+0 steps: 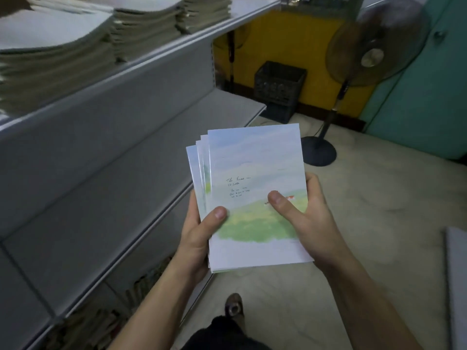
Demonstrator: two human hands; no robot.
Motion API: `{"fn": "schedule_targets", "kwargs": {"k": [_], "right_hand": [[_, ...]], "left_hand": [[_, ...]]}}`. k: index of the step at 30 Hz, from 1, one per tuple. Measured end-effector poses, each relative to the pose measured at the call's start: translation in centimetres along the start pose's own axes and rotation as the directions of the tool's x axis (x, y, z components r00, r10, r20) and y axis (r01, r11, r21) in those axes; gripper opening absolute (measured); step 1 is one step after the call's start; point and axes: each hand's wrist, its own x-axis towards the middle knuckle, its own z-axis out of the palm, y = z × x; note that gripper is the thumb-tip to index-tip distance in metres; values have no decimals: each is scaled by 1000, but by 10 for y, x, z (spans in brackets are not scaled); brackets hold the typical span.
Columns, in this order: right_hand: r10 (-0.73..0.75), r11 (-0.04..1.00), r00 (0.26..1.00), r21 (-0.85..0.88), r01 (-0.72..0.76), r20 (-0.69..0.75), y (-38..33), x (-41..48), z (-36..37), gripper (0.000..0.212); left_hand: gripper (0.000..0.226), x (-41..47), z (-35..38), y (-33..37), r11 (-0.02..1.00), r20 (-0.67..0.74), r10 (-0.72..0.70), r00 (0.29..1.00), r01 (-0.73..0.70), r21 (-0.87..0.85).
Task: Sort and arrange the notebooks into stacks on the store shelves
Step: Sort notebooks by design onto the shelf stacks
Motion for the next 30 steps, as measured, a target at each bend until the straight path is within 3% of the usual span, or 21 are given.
{"fn": "schedule_targets", "kwargs": {"k": [5, 10, 14, 16, 22, 25, 30], "right_hand": [[17, 999, 999, -45, -18, -28, 2, 61, -25, 38], [-53, 992, 998, -116, 48, -39, -5, 116, -38, 44], [-136, 980, 990, -150, 129, -38, 1, 155, -41, 38], [-176, 970, 984, -173, 171, -11, 1, 178, -40, 45], [-166, 965, 965, -169, 202, 203, 4, 244, -38, 33], [-146, 973, 944, -132, 192, 296, -2, 277, -43, 28], [-109, 978, 866, -103, 181, 489, 2, 313, -39, 27]], "left_hand": [[102, 70, 5, -9, 1000, 8, -24, 1000, 24, -7], [92, 124, 12, -4, 1000, -7, 7, 1000, -7, -6], [90, 151, 7, -5, 998, -105, 57, 993, -55, 19], [90, 161, 4, -4, 994, -175, 110, 978, -106, 31], [100, 180, 6, -11, 983, -399, 184, 898, -172, 65], [101, 185, 14, -13, 969, -530, 230, 816, -244, 45], [83, 184, 21, -29, 937, -643, 330, 691, -324, 131]]}}
